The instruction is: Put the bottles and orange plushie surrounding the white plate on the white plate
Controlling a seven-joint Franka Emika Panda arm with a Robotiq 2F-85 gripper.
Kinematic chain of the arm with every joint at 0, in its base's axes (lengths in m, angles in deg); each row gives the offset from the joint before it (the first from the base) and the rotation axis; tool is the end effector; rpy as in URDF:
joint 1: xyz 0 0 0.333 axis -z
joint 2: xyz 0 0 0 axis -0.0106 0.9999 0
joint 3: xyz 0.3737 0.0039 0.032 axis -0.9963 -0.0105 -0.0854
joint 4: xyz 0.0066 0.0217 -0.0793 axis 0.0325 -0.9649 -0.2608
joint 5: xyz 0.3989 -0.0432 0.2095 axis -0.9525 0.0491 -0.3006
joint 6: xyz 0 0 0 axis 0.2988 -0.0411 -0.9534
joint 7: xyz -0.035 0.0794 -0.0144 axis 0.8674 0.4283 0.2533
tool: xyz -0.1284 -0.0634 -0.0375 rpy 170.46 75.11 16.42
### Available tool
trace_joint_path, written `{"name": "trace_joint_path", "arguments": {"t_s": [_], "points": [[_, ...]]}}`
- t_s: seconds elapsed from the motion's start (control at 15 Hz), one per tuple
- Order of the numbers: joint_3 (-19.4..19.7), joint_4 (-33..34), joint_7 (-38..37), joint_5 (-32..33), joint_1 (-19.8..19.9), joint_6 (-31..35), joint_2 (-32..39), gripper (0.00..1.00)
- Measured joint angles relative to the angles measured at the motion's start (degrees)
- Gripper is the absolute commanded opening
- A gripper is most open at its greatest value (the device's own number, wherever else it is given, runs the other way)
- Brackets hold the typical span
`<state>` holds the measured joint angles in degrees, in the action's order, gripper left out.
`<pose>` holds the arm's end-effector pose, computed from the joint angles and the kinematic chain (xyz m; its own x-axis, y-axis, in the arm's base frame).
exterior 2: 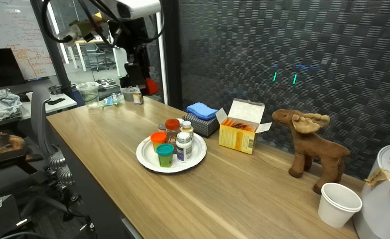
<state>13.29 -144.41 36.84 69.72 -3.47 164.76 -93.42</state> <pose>0.5624 0.0609 0.4194 0.7290 -0.6711 0.1347 -0.6447 -0.7393 -0.1944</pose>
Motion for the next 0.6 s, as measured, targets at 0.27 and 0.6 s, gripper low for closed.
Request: {"name": "trace_joint_path", "arguments": {"t_s": [0.27, 0.6], "points": [[-1.92, -3.52, 3.2, -4.39, -0.45, -0.96, -0.7, 0.27], [-1.92, -7.44, 7.1, -7.08, -0.42, -2.17, 0.15, 0.27]]}}
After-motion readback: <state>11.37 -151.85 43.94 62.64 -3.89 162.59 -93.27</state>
